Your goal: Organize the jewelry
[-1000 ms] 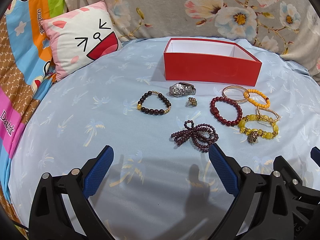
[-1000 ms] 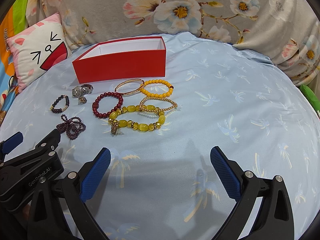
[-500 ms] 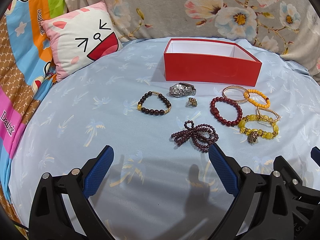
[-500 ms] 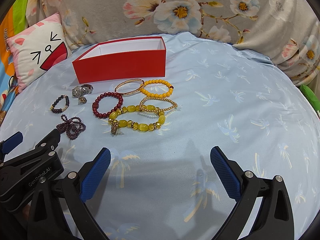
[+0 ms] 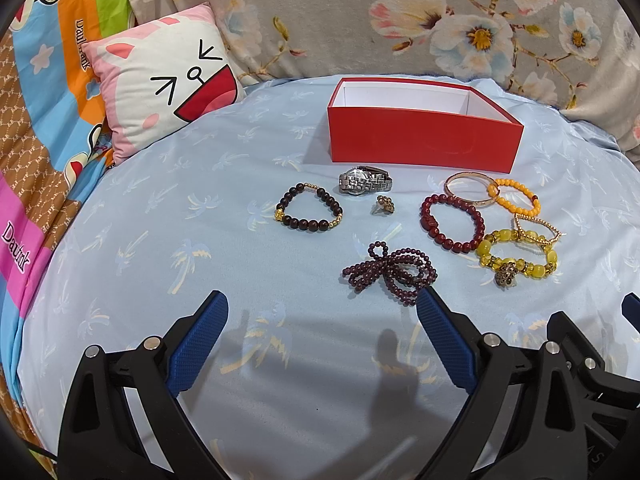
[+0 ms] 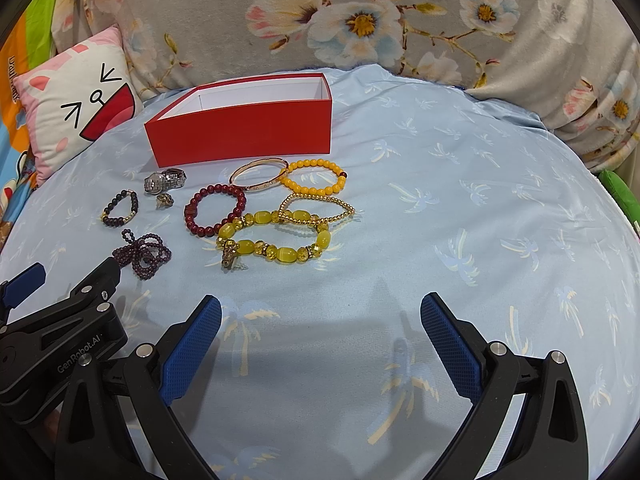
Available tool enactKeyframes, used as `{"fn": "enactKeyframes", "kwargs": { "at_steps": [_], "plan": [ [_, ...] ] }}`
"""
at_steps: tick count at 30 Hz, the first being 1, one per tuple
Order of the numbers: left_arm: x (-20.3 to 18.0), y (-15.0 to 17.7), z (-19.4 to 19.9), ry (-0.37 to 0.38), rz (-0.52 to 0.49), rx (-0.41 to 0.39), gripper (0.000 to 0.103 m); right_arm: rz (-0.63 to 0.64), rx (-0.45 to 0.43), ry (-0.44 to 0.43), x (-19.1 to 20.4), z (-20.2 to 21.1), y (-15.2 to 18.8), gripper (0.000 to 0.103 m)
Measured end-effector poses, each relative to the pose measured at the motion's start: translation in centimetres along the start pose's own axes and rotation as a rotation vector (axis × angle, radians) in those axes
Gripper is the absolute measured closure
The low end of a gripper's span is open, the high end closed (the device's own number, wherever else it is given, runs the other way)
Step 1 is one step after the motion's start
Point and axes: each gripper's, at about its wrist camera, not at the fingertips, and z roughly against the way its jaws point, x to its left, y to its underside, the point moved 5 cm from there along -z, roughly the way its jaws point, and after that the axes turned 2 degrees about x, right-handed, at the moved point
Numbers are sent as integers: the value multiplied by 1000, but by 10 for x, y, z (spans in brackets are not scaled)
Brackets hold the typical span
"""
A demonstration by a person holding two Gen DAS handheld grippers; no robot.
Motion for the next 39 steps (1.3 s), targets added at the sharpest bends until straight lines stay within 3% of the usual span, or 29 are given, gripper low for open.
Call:
{"fn": "enactKeyframes", "kwargs": {
  "at_steps": [35,39],
  "plan": [
    [-1,1,-1,2,1,0,12,-1,1,-2,1,0,0,7],
    [9,0,0,34,45,14,10,-8,7,-14,-2,0,-1,7]
  ]
}}
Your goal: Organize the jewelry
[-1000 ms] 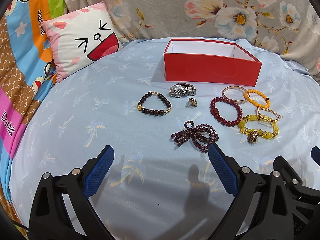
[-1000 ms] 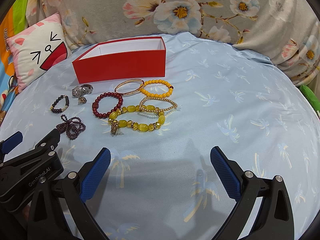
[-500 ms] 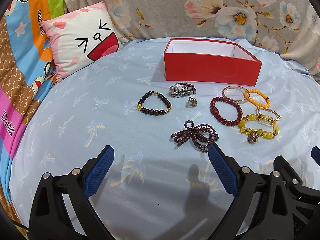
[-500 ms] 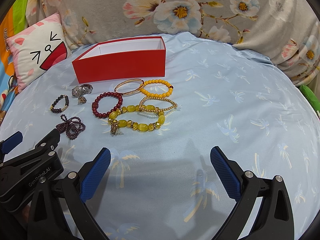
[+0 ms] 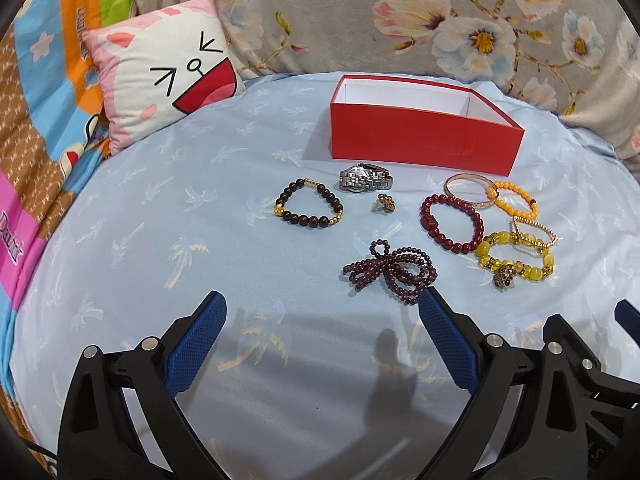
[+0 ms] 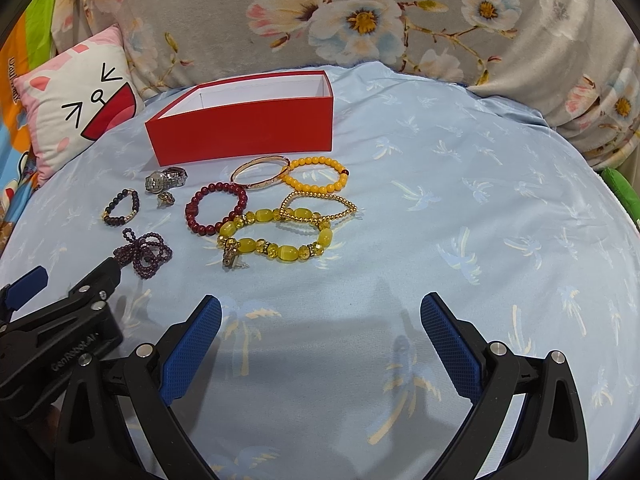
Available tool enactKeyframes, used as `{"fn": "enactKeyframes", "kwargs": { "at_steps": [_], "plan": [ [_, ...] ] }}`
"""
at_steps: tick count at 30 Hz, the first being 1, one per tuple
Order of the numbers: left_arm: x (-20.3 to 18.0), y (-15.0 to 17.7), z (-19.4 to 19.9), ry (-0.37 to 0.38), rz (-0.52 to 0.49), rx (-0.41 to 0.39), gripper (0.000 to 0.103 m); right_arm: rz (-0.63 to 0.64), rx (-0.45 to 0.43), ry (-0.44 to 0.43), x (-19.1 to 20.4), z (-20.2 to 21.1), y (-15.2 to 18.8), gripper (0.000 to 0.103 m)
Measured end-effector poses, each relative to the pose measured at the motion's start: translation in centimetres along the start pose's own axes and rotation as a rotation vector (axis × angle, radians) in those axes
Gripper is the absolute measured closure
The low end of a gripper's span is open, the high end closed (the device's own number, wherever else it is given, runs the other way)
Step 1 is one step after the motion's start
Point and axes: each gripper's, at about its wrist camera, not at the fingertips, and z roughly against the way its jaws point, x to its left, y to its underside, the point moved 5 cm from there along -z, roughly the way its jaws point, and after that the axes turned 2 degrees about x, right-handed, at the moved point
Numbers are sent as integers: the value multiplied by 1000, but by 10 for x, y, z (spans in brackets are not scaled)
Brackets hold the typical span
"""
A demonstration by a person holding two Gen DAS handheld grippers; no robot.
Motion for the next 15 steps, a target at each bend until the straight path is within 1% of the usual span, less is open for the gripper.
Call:
{"fn": "enactKeyframes", "kwargs": {
  "at_steps": [2,4,7,11,15],
  "plan": [
    [10,0,-1,10,29,28,10,-17,-10,-20,-4,2,-1,7],
    [21,-4,-5,11,41,64,10,-20,-18,-17,-9,4,-2,7],
    [45,-18,-7,2,78,53,10,-21,-26,2,-17,5,-6,7],
    [71,-42,-16,-23,128,31,11,-36,-31,-8,-22,7,-15,7],
    [69,-56,-30,-26,107,45,11,-15,-24,-10,-17,4,-21,8]
  ]
}}
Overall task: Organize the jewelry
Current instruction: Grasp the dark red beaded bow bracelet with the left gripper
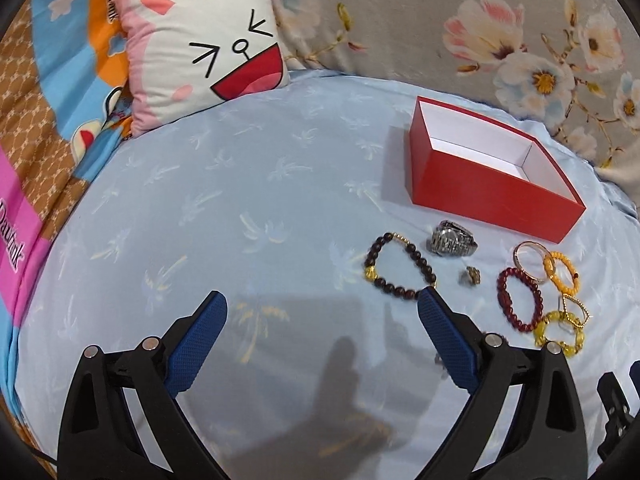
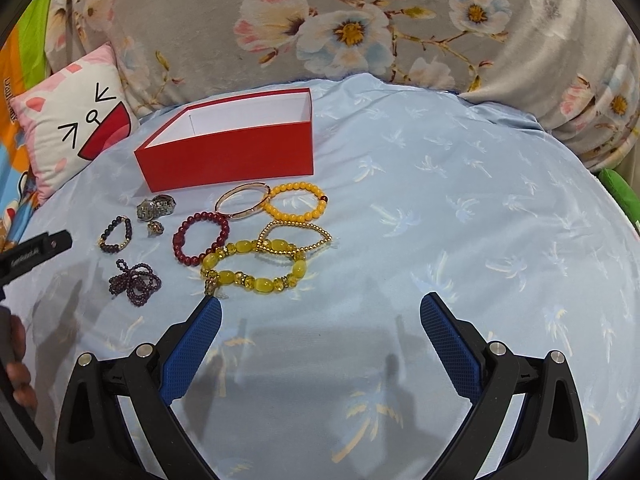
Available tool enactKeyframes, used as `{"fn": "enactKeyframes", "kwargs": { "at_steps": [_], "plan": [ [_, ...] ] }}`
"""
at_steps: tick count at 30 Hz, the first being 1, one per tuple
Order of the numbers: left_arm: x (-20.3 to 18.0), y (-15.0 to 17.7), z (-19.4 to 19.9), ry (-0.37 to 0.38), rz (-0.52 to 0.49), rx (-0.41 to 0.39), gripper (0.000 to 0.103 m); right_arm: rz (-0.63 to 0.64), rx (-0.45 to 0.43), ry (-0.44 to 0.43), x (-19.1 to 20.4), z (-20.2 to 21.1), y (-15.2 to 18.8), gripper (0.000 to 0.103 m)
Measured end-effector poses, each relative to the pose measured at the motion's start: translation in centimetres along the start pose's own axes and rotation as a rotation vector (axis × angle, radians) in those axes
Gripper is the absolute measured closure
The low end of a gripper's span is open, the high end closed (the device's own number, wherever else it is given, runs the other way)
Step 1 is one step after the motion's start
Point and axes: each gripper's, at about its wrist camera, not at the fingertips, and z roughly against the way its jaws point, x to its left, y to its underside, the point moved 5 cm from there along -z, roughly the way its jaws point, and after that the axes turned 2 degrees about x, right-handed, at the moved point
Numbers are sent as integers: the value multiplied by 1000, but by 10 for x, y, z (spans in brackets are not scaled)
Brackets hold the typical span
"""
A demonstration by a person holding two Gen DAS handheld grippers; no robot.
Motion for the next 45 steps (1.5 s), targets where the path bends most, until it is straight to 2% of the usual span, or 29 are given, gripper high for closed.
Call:
{"fn": "enactKeyframes", "kwargs": {
  "at_steps": [4,10,12,14,16,17,19,23,26,31,36,41,45],
  "plan": [
    [-19,1,3,42,-40,-10,11,18,1,-7,5,-2,-5,10],
    [-64,35,-1,148,-131,59,13,-7,18,-11,-2,-9,-5,10],
    [-78,43,-7,154,-180,75,29,-9,23,-10,-4,-10,-4,10],
    [-85,48,-14,190,-182,113,35,-10,23,-7,-5,-10,-4,11],
    [-86,49,-15,203,-168,106,40,-15,22,-10,-7,-10,-4,15],
    [-87,48,-16,199,-173,103,49,-16,24,-12,-7,-10,-4,16],
    [-88,46,-16,217,-173,106,55,-20,29,-23,-6,-12,-4,21],
    [-95,48,-14,258,-195,114,90,-15,48,-48,-2,-17,-3,34],
    [-95,49,-10,269,-199,103,96,-17,64,-71,0,-21,-2,42],
    [-88,44,4,258,-193,56,96,-10,73,-104,6,-21,-4,47],
    [-79,45,5,251,-174,54,96,12,77,-155,24,-20,-5,51],
    [-72,49,0,241,-161,62,96,55,104,-182,46,-28,-2,67],
    [-68,50,-4,241,-153,67,96,79,124,-197,59,-36,-2,73]
  ]
}}
